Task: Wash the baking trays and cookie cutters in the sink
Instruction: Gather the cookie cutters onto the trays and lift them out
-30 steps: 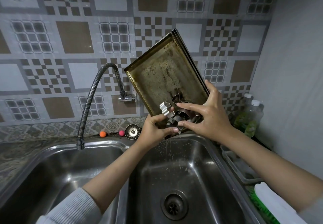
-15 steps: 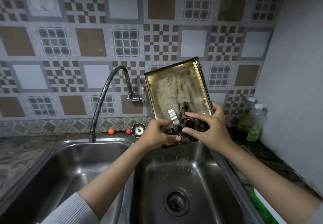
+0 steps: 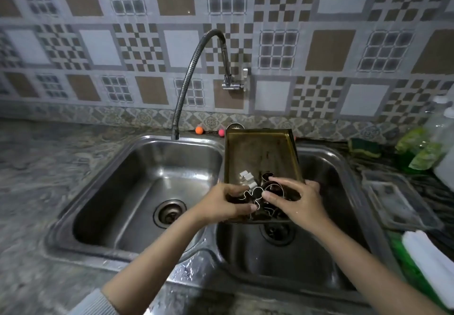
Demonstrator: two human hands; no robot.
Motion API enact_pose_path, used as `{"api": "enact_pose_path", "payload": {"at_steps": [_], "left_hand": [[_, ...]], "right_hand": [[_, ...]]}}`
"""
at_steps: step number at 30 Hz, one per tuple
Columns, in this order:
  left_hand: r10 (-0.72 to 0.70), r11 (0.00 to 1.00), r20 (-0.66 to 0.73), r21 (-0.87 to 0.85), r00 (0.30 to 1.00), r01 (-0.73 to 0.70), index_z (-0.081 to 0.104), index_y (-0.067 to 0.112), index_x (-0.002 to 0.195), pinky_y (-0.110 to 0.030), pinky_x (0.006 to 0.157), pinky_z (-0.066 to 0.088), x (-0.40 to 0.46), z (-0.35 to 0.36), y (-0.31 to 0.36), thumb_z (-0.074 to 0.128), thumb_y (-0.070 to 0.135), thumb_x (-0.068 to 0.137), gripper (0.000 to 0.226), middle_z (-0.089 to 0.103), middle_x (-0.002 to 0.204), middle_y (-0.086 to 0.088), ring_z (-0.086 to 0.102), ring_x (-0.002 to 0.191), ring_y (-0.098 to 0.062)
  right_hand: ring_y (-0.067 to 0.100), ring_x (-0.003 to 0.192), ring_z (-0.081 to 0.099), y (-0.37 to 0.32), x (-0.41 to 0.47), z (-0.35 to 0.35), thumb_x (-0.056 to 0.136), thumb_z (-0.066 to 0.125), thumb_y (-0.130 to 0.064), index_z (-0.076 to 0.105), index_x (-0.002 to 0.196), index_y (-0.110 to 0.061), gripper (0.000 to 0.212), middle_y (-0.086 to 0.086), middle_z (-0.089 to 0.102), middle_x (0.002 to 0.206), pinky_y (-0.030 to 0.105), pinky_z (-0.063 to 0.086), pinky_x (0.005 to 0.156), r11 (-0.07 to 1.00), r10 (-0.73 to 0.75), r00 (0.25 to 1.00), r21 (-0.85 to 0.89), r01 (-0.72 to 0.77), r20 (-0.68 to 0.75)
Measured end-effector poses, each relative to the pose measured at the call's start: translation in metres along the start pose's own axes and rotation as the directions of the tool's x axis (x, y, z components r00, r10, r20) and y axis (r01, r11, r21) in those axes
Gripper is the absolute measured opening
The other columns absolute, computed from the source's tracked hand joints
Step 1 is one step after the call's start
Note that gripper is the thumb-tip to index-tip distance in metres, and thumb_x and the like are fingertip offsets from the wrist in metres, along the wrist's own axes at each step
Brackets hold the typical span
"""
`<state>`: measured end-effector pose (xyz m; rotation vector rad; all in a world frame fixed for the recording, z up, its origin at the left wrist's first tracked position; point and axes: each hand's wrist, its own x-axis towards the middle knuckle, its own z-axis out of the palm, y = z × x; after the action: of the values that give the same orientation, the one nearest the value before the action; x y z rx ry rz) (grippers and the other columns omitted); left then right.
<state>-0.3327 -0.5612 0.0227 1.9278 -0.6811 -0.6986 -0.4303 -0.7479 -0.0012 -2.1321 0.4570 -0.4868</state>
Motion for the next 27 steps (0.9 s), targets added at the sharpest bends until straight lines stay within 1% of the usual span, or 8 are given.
{"api": "enact_pose_path", "payload": {"at_steps": [3,7,11,15,17,21,25,27], "left_hand": [[-0.05,0.998,-0.017,-0.041,0.999,0.05,0.068,0.029,0.102,-0.01,0.079,0.049,-0.024,-0.012,-0.026,0.073,0.014,0.082,0.026,0.071,0.089,0.013,0.065,0.081,0.006],[-0.083,0.994,-0.067,-0.073,0.994,0.079,0.071,0.017,0.11,-0.014,0.071,0.048,-0.048,-0.047,-0.058,0.073,0.014,0.082,0.028,0.073,0.088,0.009,0.067,0.077,-0.001],[-0.113,0.989,-0.096,-0.108,0.989,0.103,0.065,0.012,0.115,-0.008,0.049,0.043,-0.062,-0.098,-0.086,0.068,0.006,0.085,0.03,0.069,0.076,0.006,0.06,0.053,0.003],[-0.104,0.987,-0.119,-0.133,0.987,0.088,0.069,0.016,0.113,-0.019,0.075,0.053,-0.072,-0.167,-0.126,0.071,0.009,0.083,0.031,0.075,0.09,-0.003,0.065,0.08,-0.012],[-0.082,0.989,-0.116,-0.133,0.99,0.067,0.072,0.025,0.106,-0.024,0.086,0.05,-0.076,-0.208,-0.149,0.073,0.013,0.082,0.028,0.074,0.102,-0.006,0.065,0.088,-0.013],[-0.058,0.992,-0.096,-0.115,0.994,0.047,0.07,0.027,0.105,-0.011,0.082,0.045,-0.085,-0.3,-0.186,0.073,0.011,0.082,0.028,0.073,0.099,0.008,0.065,0.089,0.001],[-0.048,0.993,-0.06,-0.111,0.997,0.041,0.072,0.025,0.096,-0.017,0.081,0.049,-0.085,-0.388,-0.218,0.072,0.009,0.083,0.021,0.072,0.09,0.003,0.064,0.084,-0.004],[-0.034,0.995,-0.05,-0.091,0.998,0.03,0.072,0.033,0.091,-0.015,0.082,0.048,-0.079,-0.426,-0.231,0.073,0.011,0.081,0.023,0.073,0.09,0.008,0.064,0.085,-0.002]], "right_hand": [[0.013,0.116,0.054,0.006,-0.002,0.042,0.048,0.068,-0.084,0.067,0.095,-0.057,0.054,-0.009,0.065,0.108,0.037,0.046,0.101,0.999,-0.02,0.997,0.05,0.016,0.075],[0.009,0.109,0.056,-0.009,-0.001,0.098,0.034,0.061,-0.093,0.065,0.095,-0.059,0.07,0.001,0.058,0.114,0.029,0.043,0.104,0.996,0.023,0.99,0.085,-0.035,0.137],[0.011,0.103,0.061,-0.042,0.006,0.157,0.036,0.068,-0.087,0.067,0.093,-0.058,0.065,0.005,0.058,0.113,0.03,0.047,0.101,0.989,0.046,0.983,0.13,-0.07,0.18],[0.014,0.104,0.062,-0.069,0.021,0.233,0.038,0.068,-0.088,0.067,0.097,-0.056,0.067,0.004,0.061,0.114,0.034,0.05,0.097,0.987,0.071,0.975,0.124,-0.098,0.21],[0.015,0.106,0.061,-0.091,0.026,0.273,0.038,0.068,-0.088,0.066,0.097,-0.056,0.067,0.003,0.062,0.113,0.034,0.05,0.097,0.983,0.089,0.976,0.14,-0.118,0.199],[0.009,0.104,0.063,-0.152,0.035,0.353,0.04,0.072,-0.081,0.071,0.091,-0.05,0.06,-0.005,0.07,0.103,0.034,0.05,0.097,0.965,0.103,0.981,0.224,-0.139,0.165],[0.009,0.102,0.064,-0.206,0.056,0.425,0.043,0.073,-0.079,0.069,0.085,-0.056,0.048,-0.014,0.073,0.092,0.037,0.049,0.098,0.961,0.111,0.989,0.241,-0.133,0.101],[0.011,0.106,0.063,-0.227,0.067,0.453,0.038,0.068,-0.086,0.068,0.087,-0.058,0.057,-0.016,0.072,0.091,0.037,0.048,0.099,0.963,0.131,0.988,0.224,-0.147,0.087]]}}
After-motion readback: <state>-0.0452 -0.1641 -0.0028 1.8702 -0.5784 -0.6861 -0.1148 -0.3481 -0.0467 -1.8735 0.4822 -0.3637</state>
